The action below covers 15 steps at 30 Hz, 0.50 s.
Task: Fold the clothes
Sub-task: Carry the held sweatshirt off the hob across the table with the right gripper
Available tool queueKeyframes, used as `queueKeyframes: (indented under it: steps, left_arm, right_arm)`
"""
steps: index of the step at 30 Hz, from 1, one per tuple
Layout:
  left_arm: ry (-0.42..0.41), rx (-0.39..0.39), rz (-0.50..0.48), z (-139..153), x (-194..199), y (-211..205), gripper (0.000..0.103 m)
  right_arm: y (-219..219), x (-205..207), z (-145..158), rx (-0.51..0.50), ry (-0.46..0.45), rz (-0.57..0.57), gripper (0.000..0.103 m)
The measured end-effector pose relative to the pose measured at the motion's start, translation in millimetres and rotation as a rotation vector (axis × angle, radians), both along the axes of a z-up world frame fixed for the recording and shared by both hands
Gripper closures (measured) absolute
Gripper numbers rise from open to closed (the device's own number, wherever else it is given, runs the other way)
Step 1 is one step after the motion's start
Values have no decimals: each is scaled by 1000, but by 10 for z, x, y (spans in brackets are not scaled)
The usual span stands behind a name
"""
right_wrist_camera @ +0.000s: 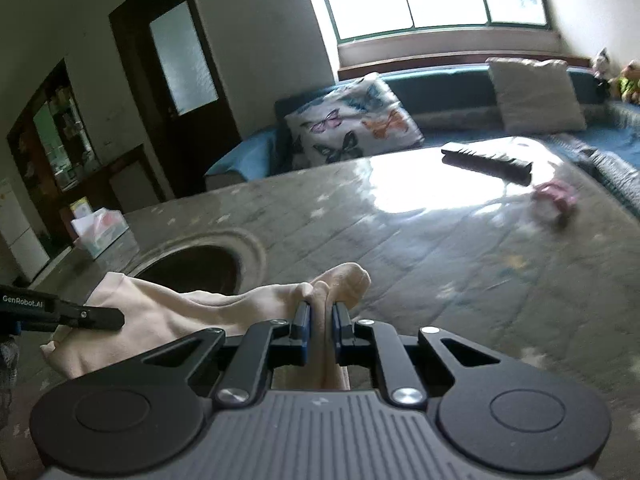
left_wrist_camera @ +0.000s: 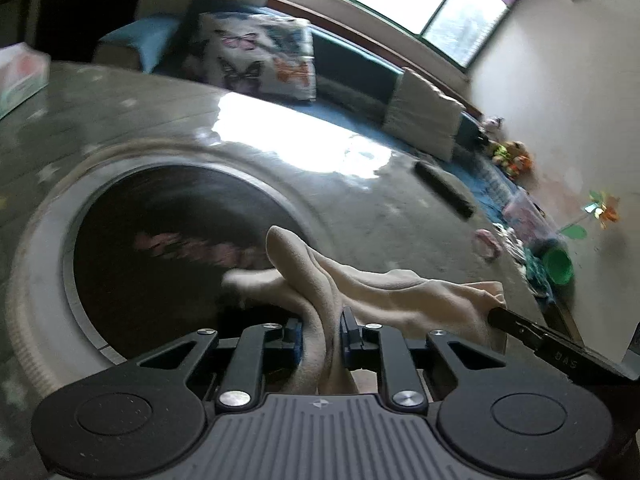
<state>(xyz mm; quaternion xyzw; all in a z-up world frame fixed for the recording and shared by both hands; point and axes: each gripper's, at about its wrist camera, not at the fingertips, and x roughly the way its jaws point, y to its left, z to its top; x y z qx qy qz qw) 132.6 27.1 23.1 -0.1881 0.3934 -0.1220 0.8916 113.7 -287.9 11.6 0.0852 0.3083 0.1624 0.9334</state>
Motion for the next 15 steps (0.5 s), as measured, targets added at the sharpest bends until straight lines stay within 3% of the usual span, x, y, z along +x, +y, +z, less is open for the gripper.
queueKeyframes:
  steps: [15]
  left_arm:
    - [-17,48,-198,33,606,-1245,85]
  right_arm:
    - [-933,-40,295,-97,-67,-215,93]
